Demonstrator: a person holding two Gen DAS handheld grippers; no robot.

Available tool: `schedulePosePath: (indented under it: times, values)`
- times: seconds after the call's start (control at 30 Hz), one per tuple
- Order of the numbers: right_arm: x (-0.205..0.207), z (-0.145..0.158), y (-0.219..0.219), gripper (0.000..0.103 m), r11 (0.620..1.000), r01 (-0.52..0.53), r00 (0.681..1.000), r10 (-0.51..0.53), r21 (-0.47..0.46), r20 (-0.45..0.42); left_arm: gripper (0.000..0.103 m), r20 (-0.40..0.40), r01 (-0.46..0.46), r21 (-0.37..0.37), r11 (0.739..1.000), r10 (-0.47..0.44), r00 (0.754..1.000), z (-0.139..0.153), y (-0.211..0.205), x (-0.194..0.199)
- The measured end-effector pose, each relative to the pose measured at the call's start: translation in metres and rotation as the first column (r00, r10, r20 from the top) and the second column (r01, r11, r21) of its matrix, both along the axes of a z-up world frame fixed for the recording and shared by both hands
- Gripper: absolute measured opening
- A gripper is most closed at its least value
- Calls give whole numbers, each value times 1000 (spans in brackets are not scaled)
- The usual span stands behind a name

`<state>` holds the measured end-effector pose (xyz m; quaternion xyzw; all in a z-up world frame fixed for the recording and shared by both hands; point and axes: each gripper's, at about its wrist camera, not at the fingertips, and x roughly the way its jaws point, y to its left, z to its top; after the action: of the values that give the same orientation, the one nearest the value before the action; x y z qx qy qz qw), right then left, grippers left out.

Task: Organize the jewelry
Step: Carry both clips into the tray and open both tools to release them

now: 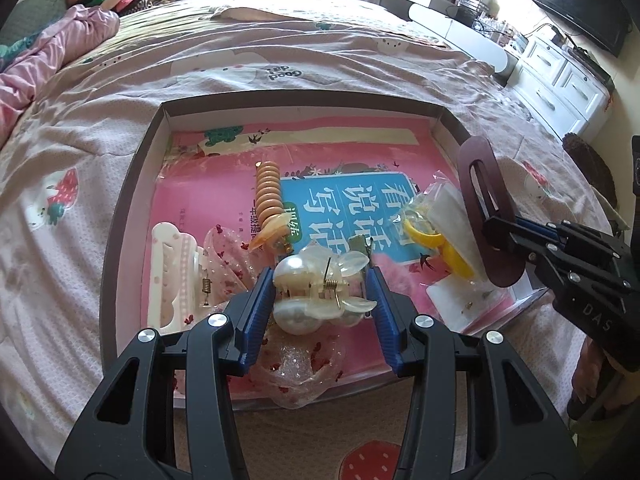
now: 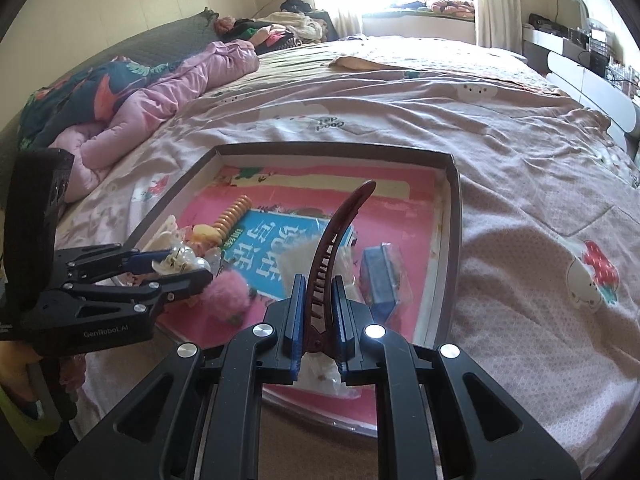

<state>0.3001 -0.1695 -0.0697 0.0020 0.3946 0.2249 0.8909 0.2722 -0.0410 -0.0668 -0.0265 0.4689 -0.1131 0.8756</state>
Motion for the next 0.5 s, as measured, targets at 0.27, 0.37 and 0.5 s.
schedulePosePath:
  times: [0.27,0.37,0.5]
  values:
    - [-10,3,-3,15,1000,8,1000,-8,1,-11,45,11,1,1,1000,-1,1000,7,-1,-8]
    - [-19,11,-7,23,1000,15,1000,-15,9,2,45,26,-1,-1,1000,1,1000,15,-1,-14]
    - [-34,25,-12,37,1000,27,999,-27,15,37,46,47,-5,-5,1000,5,999,26,0,-25]
